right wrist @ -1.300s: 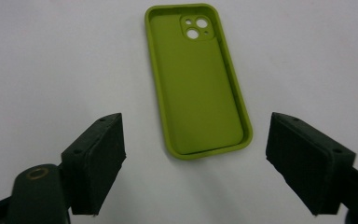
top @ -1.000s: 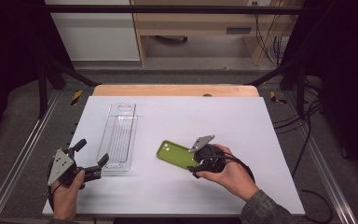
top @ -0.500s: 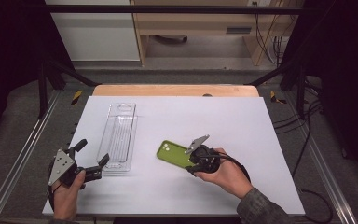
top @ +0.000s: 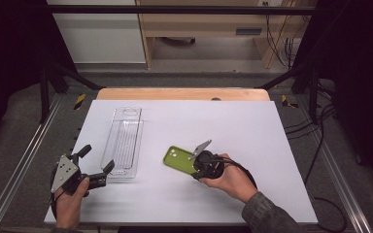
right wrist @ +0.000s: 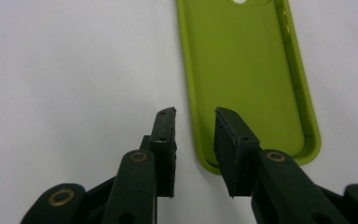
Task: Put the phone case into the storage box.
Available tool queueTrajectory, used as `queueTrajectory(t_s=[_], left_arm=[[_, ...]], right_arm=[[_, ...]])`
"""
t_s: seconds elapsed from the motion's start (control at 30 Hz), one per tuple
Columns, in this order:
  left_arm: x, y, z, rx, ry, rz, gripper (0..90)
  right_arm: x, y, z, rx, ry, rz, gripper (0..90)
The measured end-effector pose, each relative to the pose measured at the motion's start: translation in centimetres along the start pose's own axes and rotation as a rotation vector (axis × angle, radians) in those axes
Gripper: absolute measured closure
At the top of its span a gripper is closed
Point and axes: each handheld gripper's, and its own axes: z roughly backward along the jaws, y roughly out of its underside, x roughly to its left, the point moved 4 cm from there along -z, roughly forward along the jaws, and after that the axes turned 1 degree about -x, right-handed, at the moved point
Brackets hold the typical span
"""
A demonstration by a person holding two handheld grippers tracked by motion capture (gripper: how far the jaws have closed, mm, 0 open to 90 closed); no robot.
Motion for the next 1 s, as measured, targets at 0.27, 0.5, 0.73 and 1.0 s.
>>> queueTrajectory(t_s=[0.27,0.5,0.73,1.0], left_arm=[[0.0,0.0,0.0,0.001,0.003,-0.002,1.7],[-0.1,0.0,0.0,0.002,0.005,-0.004,1.7],[-0.1,0.0,-0.1,0.003,0.007,-0.003,1.7],[-0.1,0.0,-0.1,0.005,0.008,-0.004,1.7]], right_arm=[[-0.1,0.0,-0.5,0.019,-0.01,0.004,71.8],[-0.1,0.0,-0.8,0.031,-0.016,0.004,73.7],[-0.2,0.0,-1.0,0.033,-0.018,0.011,74.4],[-0.2,0.0,-1.2,0.038,-0.018,0.017,75.0]])
